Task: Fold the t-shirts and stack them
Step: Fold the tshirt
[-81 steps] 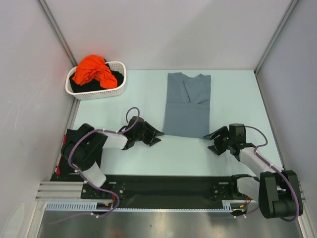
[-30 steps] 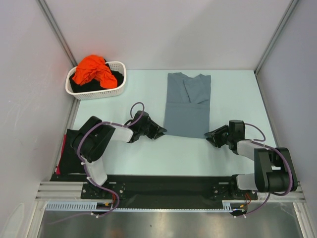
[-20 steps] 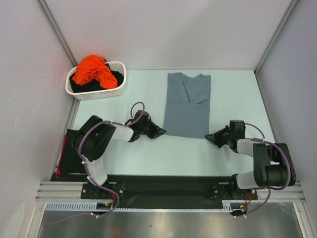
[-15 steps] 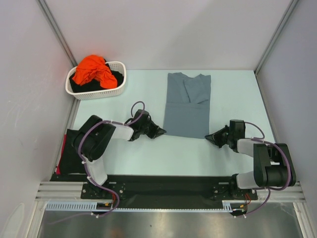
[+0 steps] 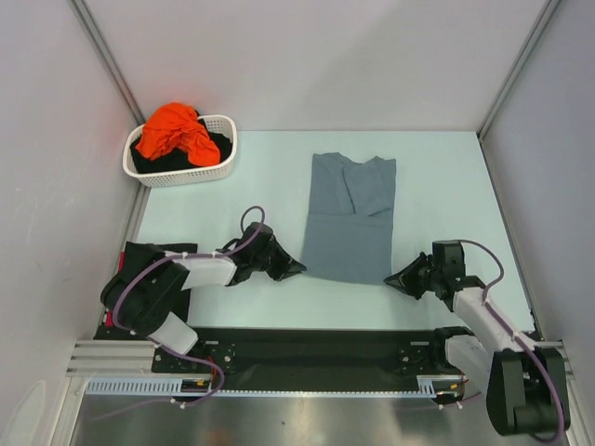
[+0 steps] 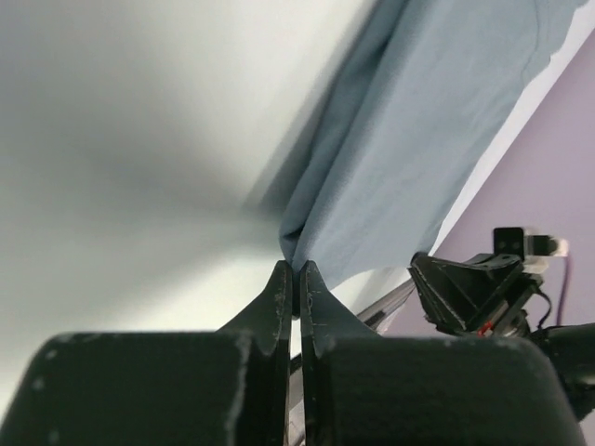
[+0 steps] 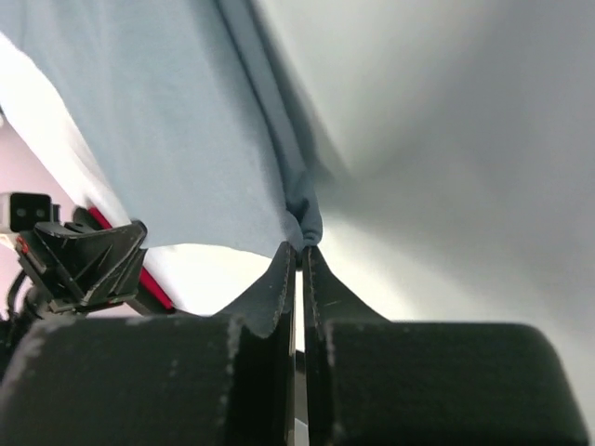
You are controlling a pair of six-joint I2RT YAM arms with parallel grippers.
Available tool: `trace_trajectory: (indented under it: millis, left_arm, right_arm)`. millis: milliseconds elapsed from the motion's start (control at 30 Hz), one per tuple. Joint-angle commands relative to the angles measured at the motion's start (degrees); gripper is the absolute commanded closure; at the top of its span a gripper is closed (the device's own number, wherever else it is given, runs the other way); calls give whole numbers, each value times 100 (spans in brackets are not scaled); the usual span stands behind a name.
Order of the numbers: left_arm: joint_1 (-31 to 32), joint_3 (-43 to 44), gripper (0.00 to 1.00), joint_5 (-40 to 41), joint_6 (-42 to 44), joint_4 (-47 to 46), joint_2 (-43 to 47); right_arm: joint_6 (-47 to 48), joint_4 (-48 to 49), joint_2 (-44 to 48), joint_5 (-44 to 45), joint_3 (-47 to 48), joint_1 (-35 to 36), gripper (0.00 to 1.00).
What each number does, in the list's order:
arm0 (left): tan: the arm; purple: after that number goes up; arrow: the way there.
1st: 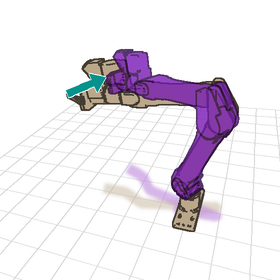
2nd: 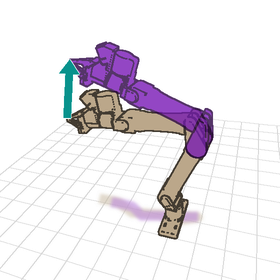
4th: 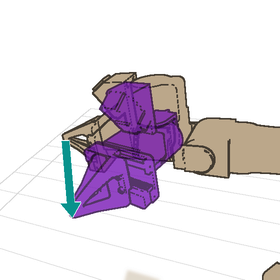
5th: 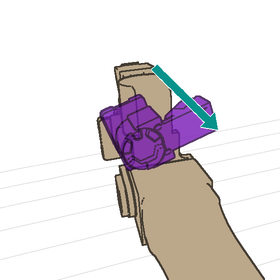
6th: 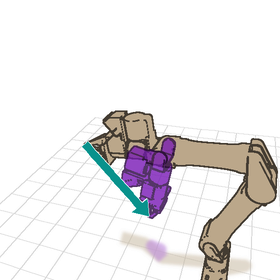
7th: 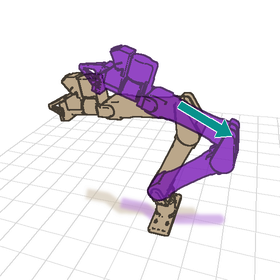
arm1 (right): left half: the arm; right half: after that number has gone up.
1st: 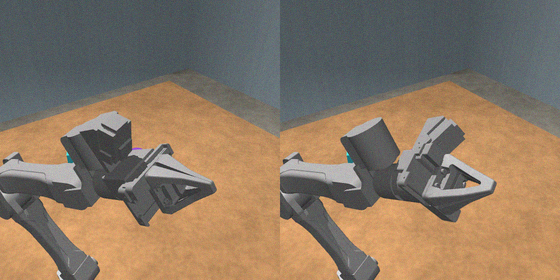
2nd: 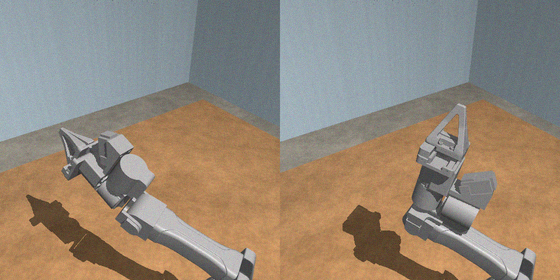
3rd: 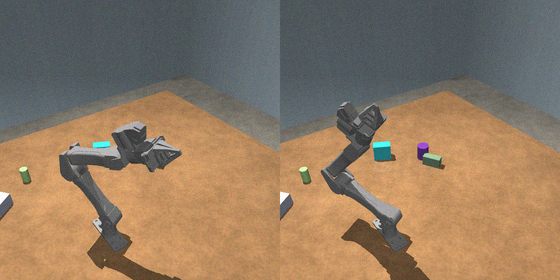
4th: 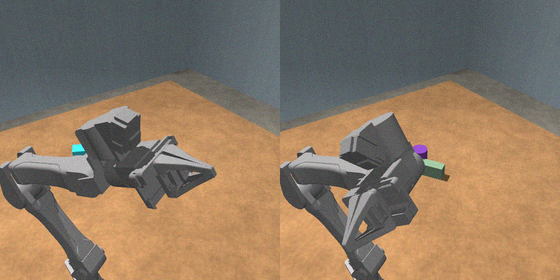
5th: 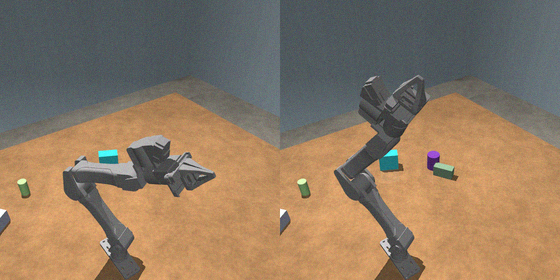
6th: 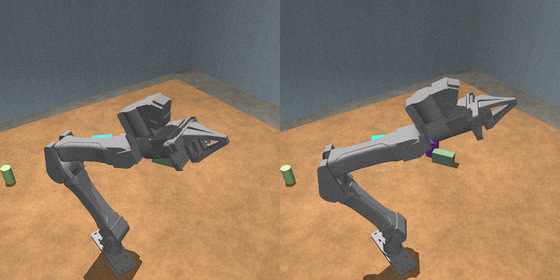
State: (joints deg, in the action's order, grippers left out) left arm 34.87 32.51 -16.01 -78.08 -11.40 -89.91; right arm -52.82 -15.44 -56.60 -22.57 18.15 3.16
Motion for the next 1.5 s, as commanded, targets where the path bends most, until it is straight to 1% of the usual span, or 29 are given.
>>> trace_trajectory:
  millis: [0, 100, 133, 200, 267, 300, 433, 467, 567, 633, 667, 700, 767, 800, 833, 867, 900, 933, 967, 1033, 1067, 1100, 1167, 1233, 1267, 1300, 1367, 1400, 1467]
  left_arm:
    - [291, -175, 100, 203, -75, 461, 630]
    - [423, -289, 100, 300, -128, 743, 1157]
    - [424, -342, 100, 318, -137, 901, 1299]
    - [433, -508, 100, 300, -207, 1060, 1693]
    - [459, -570, 100, 256, -260, 1534, 1949]
    - [520, -457, 99, 204, -216, 1953, 2107]
    - [591, -351, 100, 11, -233, 2571, 2372]
    - [591, -377, 100, -33, -321, 2668, 2434]
    - [503, -203, 100, 88, -199, 2756, 2479]
    - [345, 490, 100, 185, 125, 3116, 2286]
    - [293, 797, 100, 229, 510, 3257, 1919]
    - [196, 1436, 100, 308, 705, 3510, 1742]
    - [108, 2028, 100, 344, 1196, 3653, 1311]
    - [29, 2597, 100, 431, 1338, 3749, 926]
    - [-15, 2872, 100, 432, 1488, 3750, 722]
    - [-120, 3406, 100, 362, 1767, 3785, 512]
    - [-182, 3689, 100, 214, 1901, 3838, 13]
    - [-235, 3979, 100, 125, 2181, 4021, -209]
    - [-331, 4522, 100, 72, 2331, 4101, -464]
    - [-411, 4982, 100, 10, 2743, 4320, -999]
    - [-463, 5167, 100, 10, 2815, 4391, -1141]
    - [-586, 5438, 100, -7, 2851, 4427, -1256]
    - [-727, 5599, 100, -375, 2834, 4139, -1643]
    - [-876, 5950, 100, -552, 2834, 4032, -1968]
    - [-955, 6195, 100, -770, 2851, 3892, -2282]
    - [-973, 6310, 100, -859, 2860, 3813, -2416]
    - [-1017, 6556, 100, -921, 2904, 3759, -2714]
    - [-1061, 6766, 100, -921, 2913, 3768, -2786]
    - [-1114, 6917, 100, -965, 2913, 3680, -2909]
  right_arm:
    - [254, -1380, 596, 156, 144, 289, 100]
    - [237, -1777, 1026, 252, 127, 562, 100]
    - [176, -2091, 1402, 392, 110, 607, 100]
    - [158, -2540, 1747, 420, 101, 633, 100]
    - [123, -2726, 2108, 227, 31, 660, 100]
    - [88, -2980, 2248, 87, 30, 677, 100]
    - [96, -3430, 2513, -134, 171, 721, 100]
    - [157, -3491, 2609, -116, 354, 721, 100]
    - [403, -3448, 2453, -90, 688, 730, 100]
    - [824, -3378, 1760, 85, 1294, 721, 100]
    - [956, -3334, 1427, 138, 1505, 721, 100]
    - [1175, -3195, 893, 182, 1994, 704, 100]
    - [1282, -3027, 327, 314, 2445, 678, 100]
    - [1318, -2791, 81, 297, 2639, 625, 100]
    - [1335, -2684, -417, 236, 3006, 581, 100]
    - [1344, -2605, -657, 200, 3193, 546, 100]
    - [1370, -2535, -920, 130, 3369, 424, 100]
    - [1475, -2473, -1332, 104, 3710, 379, 100]
    - [1546, -2438, -1580, 77, 3861, 326, 100]
    - [1704, -2393, -1993, 16, 4186, 125, 100]
    - [1800, -2411, -2422, -37, 4492, 28, 100]
    - [1853, -2411, -2609, -107, 4635, -34, 100]
    - [1994, -2420, -3117, -230, 5064, -245, 100]
    - [2091, -2402, -3462, -196, 5390, -272, 100]
    - [2135, -2454, -3811, -195, 5731, -446, 100]
    - [2135, -2551, -3963, -274, 5926, -474, 100]
    - [2170, -2613, -4262, -310, 6225, -509, 100]
    - [2205, -2604, -4481, -379, 6488, -509, 100]
    - [2241, -2622, -4710, -450, 6718, -527, 100]
